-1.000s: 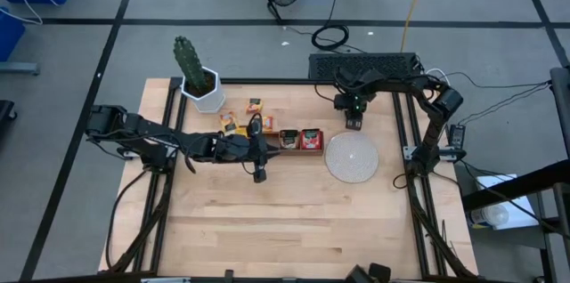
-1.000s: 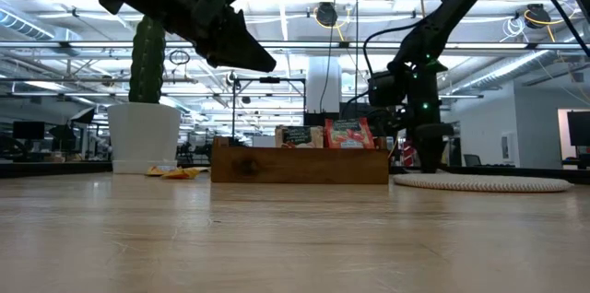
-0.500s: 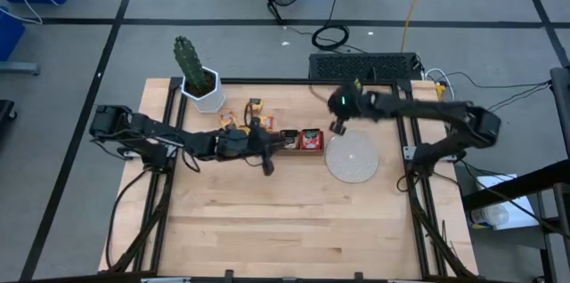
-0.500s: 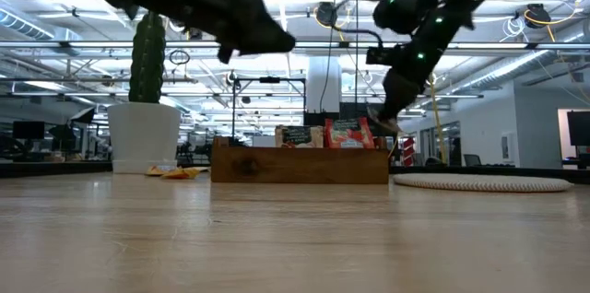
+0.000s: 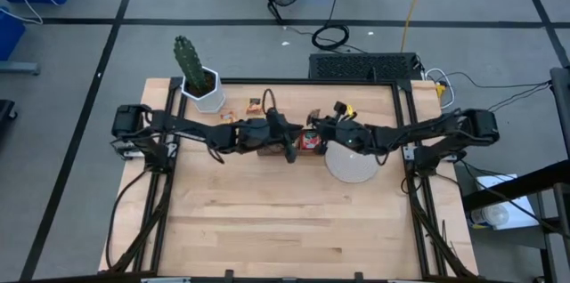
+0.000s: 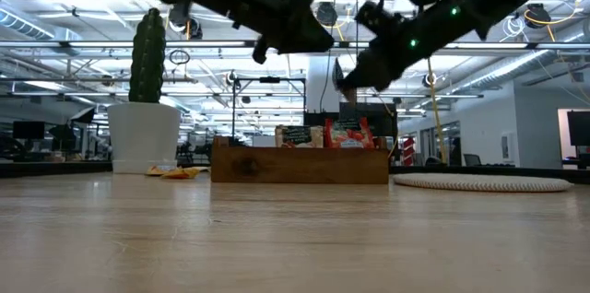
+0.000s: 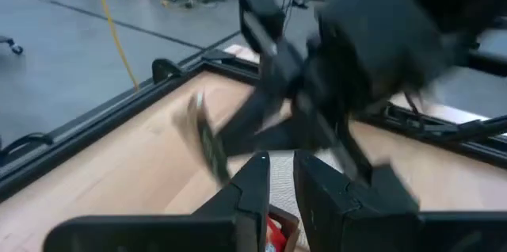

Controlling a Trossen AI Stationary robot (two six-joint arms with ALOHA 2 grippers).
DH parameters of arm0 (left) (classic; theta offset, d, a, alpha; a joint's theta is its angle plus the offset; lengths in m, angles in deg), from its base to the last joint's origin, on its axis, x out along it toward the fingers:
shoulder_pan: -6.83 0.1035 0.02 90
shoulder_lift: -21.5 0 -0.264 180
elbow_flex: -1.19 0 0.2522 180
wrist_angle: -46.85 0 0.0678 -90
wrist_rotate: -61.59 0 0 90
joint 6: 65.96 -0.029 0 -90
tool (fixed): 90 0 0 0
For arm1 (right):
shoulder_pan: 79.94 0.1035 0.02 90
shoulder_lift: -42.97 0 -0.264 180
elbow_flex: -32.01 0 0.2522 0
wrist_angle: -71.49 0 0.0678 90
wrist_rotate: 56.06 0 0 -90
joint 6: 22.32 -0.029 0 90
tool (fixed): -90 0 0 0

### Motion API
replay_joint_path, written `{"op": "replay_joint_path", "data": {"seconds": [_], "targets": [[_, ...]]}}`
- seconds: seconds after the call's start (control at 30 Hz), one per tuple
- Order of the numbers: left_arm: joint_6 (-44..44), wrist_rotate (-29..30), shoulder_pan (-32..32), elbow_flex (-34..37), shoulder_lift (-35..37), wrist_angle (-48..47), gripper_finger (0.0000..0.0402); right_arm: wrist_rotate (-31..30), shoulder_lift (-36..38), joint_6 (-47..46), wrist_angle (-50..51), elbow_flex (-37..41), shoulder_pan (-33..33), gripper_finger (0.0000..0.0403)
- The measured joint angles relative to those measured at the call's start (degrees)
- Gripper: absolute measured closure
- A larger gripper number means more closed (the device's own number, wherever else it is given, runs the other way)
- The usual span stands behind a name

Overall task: Pick & Place Tea
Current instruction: Put the brown tea bag into the middle section of the wooden organizer

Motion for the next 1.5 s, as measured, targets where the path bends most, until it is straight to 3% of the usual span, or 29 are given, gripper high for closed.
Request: {"op": "replay_joint_path", "data": {"seconds": [0.33, 0.83, 1.13, 1.5], "targets": [[-0.49, 7.16, 0.32, -9.73, -6.62, -11.02, 0.0339, 0.12, -1.84, 2.65, -4.22, 0.10, 0.55, 0.0403], [-14.83, 13.58, 0.05, -9.92, -6.80, -10.53, 0.0339, -1.41, -1.74, 4.40, -4.28, -0.01, 0.44, 0.0403], [-7.99, 7.30, 0.92, -9.89, -6.80, -11.20, 0.0339, -1.12, -1.74, 7.32, -5.74, -0.01, 0.59, 0.0403], [-5.97, 14.05, 0.94, -9.89, -6.77, -12.80, 0.0339, -1.41, -1.74, 9.00, -5.62, -0.03, 0.31, 0.0403]]}}
